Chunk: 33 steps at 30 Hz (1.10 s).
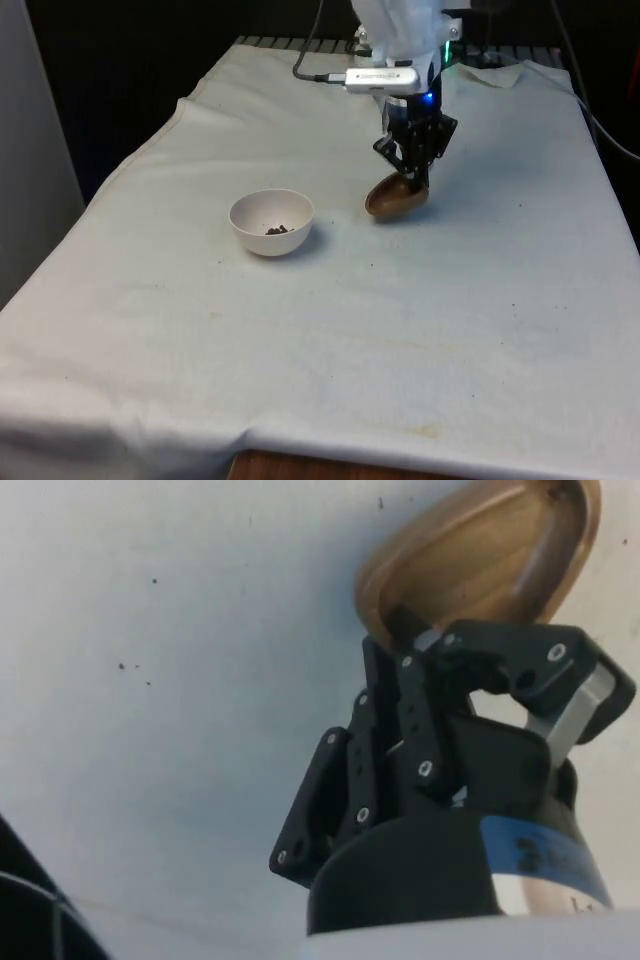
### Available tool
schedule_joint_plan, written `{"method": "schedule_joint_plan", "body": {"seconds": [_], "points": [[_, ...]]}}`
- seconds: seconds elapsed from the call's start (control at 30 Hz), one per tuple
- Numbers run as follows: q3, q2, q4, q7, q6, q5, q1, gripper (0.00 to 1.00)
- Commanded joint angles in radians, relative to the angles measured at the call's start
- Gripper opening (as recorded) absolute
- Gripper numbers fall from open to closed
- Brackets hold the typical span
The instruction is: Pour the coffee beans from the cup into the bowl.
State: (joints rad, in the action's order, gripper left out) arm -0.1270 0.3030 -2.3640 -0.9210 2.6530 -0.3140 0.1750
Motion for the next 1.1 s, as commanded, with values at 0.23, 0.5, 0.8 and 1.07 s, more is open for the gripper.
{"method": "schedule_joint_plan", "body": {"seconds": [0.23,0.5,0.8,1.07], "points": [[0.004,0.004,-0.022,0.113,0.064,0.116,0.014,0.00],[0.016,0.007,-0.034,0.228,0.100,0.237,0.014,0.00],[0.033,0.034,-0.040,0.355,0.157,0.372,0.005,0.00],[0.039,0.042,-0.040,0.371,0.172,0.392,-0.002,0.00]]}}
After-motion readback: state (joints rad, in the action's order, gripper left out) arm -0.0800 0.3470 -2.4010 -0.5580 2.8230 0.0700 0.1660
